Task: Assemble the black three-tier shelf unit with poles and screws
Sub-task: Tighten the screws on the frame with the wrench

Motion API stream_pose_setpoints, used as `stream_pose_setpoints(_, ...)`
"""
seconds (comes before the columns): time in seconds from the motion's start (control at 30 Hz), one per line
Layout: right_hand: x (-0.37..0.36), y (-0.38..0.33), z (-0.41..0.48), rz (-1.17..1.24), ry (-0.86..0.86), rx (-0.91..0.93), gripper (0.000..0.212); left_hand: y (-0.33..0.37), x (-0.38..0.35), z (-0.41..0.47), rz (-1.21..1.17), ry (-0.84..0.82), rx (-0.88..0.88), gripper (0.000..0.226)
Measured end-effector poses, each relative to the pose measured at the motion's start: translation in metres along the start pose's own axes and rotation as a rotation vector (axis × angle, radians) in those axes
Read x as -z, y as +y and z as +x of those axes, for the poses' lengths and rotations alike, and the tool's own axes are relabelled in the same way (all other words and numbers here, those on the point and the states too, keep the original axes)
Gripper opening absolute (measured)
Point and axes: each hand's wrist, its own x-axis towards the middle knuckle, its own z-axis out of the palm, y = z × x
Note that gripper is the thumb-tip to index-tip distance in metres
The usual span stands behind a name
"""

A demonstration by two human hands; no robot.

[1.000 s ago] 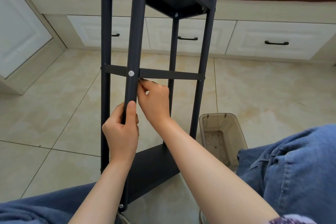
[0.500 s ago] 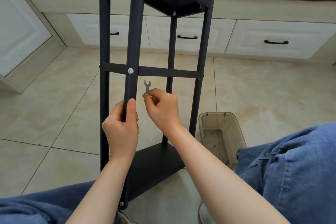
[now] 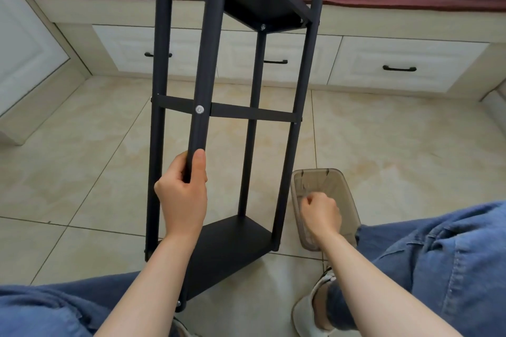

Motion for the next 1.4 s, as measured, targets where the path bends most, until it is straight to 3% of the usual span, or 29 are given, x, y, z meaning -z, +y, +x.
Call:
stream_pose_setpoints(0.1, -0.008, 0.028, -0.001, -0.143, -0.112, -0.108, 0.025, 0.000, -0.001, 0.000, 0.006, 0.000, -0.006, 0.044)
stream_pose_setpoints(0.3, -0.014, 0.039, 0.007, -0.229, -0.263, -0.153, 0.019, -0.001, -0.001, 0.000, 0.026, -0.001, -0.016, 0.041)
stream_pose_setpoints(0.87, -0.017, 0.044, 0.010, -0.273, -0.234, -0.205, 0.016, -0.002, 0.006, -0.005, 0.015, 0.005, 0.005, 0.035)
stream_pose_setpoints(1.0, -0.010, 0.028, 0.014, -0.063, -0.203, -0.194, 0.030, -0.003, 0.006, -0.004, 0.016, 0.012, 0.002, 0.036)
stream_pose_setpoints(1.23, 0.056, -0.071, 0.049, 0.386, 0.049, -0.060, 0.040, -0.004, 0.011, -0.005, 0.030, 0.016, -0.001, 0.040)
stream_pose_setpoints(1.33, 0.083, -0.105, 0.069, 0.639, -0.039, -0.043, 0.037, -0.007, 0.017, -0.008, 0.037, 0.018, -0.004, 0.035)
stream_pose_setpoints(1.4, 0.098, -0.122, 0.078, 0.703, -0.144, -0.031, 0.049, -0.010, 0.023, -0.009, 0.047, 0.013, -0.011, 0.032)
